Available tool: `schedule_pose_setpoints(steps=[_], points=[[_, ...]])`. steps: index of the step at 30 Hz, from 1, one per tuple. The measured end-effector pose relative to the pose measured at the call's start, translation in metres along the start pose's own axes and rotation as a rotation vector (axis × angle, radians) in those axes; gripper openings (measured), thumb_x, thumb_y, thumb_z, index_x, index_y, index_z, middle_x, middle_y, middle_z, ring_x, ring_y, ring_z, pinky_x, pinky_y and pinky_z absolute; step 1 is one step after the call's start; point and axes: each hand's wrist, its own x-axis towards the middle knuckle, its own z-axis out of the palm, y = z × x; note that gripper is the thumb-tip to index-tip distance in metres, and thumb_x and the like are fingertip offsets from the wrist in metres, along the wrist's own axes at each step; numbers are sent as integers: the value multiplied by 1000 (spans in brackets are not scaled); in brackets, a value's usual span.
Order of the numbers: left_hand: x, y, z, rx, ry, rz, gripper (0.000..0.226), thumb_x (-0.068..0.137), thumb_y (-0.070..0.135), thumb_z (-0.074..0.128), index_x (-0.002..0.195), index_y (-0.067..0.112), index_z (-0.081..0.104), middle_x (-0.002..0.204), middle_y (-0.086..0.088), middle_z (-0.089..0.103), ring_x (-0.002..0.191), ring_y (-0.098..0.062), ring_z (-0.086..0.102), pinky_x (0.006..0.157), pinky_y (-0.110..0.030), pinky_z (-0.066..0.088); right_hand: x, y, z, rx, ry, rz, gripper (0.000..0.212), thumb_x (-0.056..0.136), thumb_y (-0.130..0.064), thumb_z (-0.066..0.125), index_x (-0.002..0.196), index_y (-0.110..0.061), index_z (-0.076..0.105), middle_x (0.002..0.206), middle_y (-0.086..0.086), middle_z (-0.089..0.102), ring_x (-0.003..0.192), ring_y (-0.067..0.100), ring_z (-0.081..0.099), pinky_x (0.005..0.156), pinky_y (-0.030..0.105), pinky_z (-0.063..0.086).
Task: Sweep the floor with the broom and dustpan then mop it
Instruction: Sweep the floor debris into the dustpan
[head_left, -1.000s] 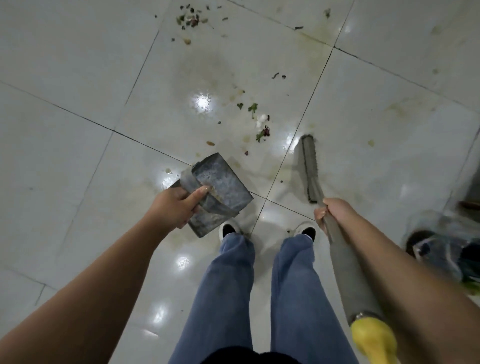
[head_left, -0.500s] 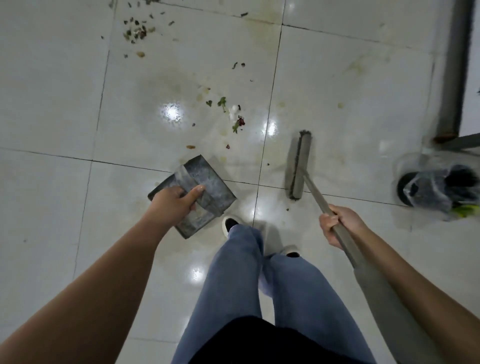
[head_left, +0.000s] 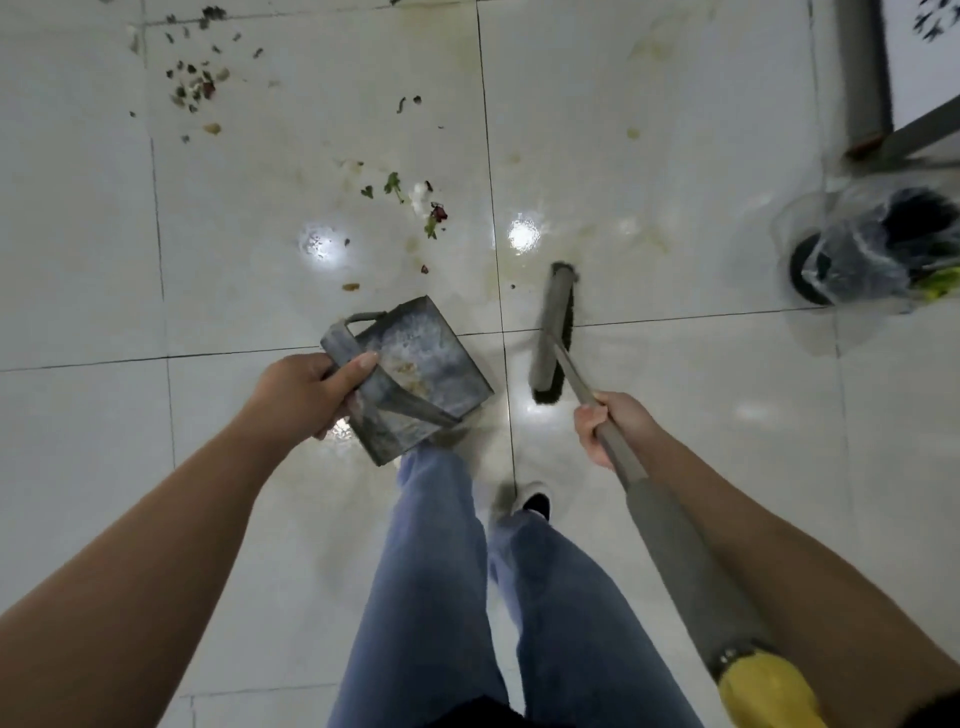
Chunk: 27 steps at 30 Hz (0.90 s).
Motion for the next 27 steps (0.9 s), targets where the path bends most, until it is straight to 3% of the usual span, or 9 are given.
schedule_pose_setpoints(steps=[4, 8, 11, 16, 19, 23, 27], points=[[7, -6, -4, 88, -63, -12, 54, 84, 51, 55, 55, 5, 56, 35, -3, 49, 27, -6, 45, 37, -12, 35, -7, 6, 18, -119, 37, -5, 30, 102, -21, 29, 74, -13, 33, 31, 1, 33, 19, 6, 34, 25, 11, 32], [17, -14, -22, 90, -117, -30, 58, 85, 53, 53, 55, 3, 56, 42, -13, 54, 40, -21, 50, 46, -28, 36, -25, 16, 8, -64, 102, -37, 32, 101, -24, 30, 71, -14, 30, 31, 0, 33, 18, 6, 33, 23, 11, 30], [29, -23, -35, 56, -127, -41, 55, 85, 51, 55, 46, 12, 49, 29, 1, 45, 36, -18, 47, 42, -23, 35, -21, 16, 9, 2, 194, -70, 31, 101, -22, 30, 71, -13, 31, 31, 0, 33, 19, 6, 33, 23, 11, 30], [54, -37, -43, 55, -162, -43, 56, 85, 53, 54, 43, 17, 48, 27, 4, 44, 28, -5, 44, 47, -24, 35, 21, 23, 53, -33, 176, -87, 30, 101, -14, 22, 74, -10, 35, 30, -1, 35, 20, 5, 35, 27, 10, 33], [64, -40, -46, 104, -212, -20, 56, 85, 55, 52, 47, 15, 50, 27, 3, 45, 30, -6, 46, 49, -23, 39, 36, 43, 88, -88, 114, -113, 25, 99, -9, 22, 79, -11, 37, 30, -2, 35, 21, 5, 35, 27, 10, 33], [71, -39, -53, 137, -237, 9, 54, 85, 56, 50, 50, 15, 53, 26, 5, 45, 35, -8, 50, 50, -21, 38, 31, 54, 106, -147, 69, 10, 29, 101, -20, 29, 73, -13, 31, 32, 1, 34, 19, 6, 34, 25, 10, 32], [75, -29, -63, 131, -231, 57, 52, 86, 53, 51, 49, 18, 51, 27, 13, 47, 32, -3, 47, 47, -19, 35, 15, 61, 107, -127, 101, -13, 27, 101, -25, 33, 76, -14, 33, 33, 1, 36, 19, 6, 33, 24, 8, 29]])
